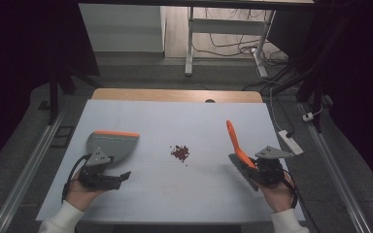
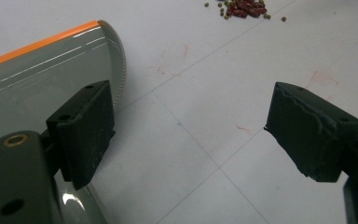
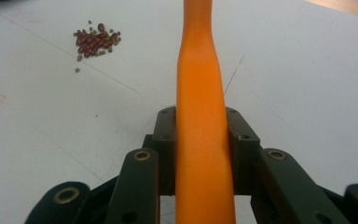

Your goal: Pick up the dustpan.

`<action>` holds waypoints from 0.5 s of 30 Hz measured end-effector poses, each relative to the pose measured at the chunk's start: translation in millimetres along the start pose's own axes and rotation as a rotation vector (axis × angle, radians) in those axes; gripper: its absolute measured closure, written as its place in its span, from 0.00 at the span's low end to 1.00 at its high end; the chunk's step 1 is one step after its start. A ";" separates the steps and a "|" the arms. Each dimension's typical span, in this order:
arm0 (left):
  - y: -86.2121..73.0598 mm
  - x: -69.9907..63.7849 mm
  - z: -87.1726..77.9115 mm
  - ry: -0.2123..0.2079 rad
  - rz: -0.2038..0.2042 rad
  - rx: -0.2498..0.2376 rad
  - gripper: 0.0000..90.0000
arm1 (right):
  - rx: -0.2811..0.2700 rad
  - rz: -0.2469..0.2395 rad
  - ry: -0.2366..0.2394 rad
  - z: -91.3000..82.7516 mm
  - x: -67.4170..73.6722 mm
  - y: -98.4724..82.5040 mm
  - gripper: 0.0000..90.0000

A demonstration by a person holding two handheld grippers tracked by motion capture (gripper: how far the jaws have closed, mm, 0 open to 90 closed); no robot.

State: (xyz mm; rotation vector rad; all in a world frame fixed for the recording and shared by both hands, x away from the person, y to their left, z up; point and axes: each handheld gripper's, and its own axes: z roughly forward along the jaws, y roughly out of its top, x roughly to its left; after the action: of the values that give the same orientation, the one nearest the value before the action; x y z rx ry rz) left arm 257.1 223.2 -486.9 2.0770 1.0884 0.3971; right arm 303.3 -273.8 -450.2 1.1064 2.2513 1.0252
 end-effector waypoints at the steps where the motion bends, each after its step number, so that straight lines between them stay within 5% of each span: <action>1: 0.0 0.0 0.0 0.000 0.000 0.000 0.18 | 0.000 0.000 0.000 0.0 0.0 0.0 0.78; 9: 5.9 2.5 -2.0 0.011 -0.021 0.016 0.18 | -0.009 -0.002 0.003 -0.1 0.2 2.2 0.78; 15: 18.2 5.5 -7.6 0.078 -0.082 0.039 0.18 | -0.019 -0.002 0.016 -1.9 -0.7 1.8 0.78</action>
State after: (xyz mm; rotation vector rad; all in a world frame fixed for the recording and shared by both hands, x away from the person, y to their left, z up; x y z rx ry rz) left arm 266.5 224.6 -468.8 2.0583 1.2324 0.4227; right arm 303.4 -274.4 -447.5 1.0919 2.2496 1.0567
